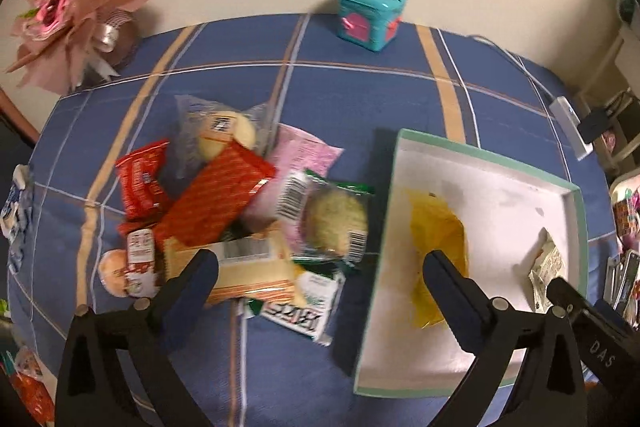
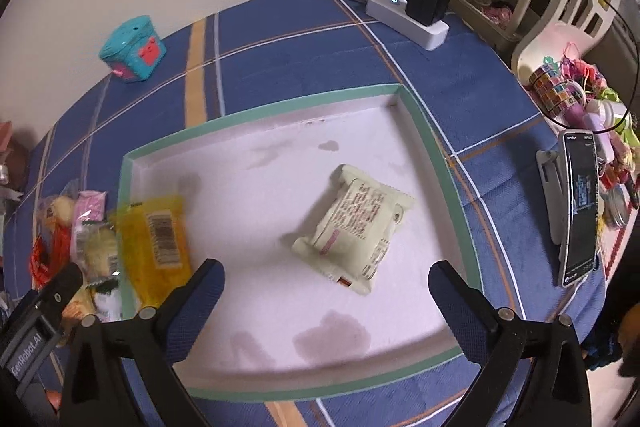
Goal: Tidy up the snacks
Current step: 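Withdraw both tools from the tray back toward the snack pile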
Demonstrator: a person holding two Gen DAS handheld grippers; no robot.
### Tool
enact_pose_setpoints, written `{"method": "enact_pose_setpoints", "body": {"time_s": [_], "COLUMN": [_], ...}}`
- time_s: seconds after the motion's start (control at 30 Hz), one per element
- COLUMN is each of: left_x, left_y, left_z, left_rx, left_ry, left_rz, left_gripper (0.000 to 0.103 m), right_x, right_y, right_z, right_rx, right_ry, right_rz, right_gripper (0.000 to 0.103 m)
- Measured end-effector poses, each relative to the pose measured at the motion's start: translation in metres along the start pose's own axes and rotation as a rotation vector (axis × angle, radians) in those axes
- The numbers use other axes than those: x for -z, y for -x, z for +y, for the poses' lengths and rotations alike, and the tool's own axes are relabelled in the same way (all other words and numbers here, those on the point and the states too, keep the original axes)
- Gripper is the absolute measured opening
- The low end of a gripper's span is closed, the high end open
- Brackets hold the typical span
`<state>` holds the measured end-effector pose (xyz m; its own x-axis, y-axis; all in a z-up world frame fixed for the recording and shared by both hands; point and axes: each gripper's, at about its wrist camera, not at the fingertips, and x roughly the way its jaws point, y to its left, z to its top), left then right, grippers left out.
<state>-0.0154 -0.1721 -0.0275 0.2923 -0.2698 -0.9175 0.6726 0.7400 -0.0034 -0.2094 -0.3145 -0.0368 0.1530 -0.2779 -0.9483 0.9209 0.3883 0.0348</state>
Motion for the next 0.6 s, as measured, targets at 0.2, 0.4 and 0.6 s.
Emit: {"method": "enact_pose_setpoints", "body": {"time_s": [0.2,0.4,0.6], "left_x": [0.000,0.005,0.013], "left_y": [0.020,0.018,0.006], "left_z": [0.024,0.047,0.081], "left_rx": [-0.047,-0.127,-0.115], "left_ry": [0.067,0.107,0.145], "left_rz": [-0.051,-0.010,0.072], "left_gripper": [0.102,0.102,0.102], "right_x": [0.013,0.027,0.042], "right_y": [0.013,0.021,0.019], "right_z": [0.019,0.049,0.087], "right_rx": [-0.059,-0.056,-0.056], "right_ry": [0.014,0.076,0.161], "right_rz": [-0.008,-0.016,0.006], "right_gripper": [0.103,0.103,0.103]}}
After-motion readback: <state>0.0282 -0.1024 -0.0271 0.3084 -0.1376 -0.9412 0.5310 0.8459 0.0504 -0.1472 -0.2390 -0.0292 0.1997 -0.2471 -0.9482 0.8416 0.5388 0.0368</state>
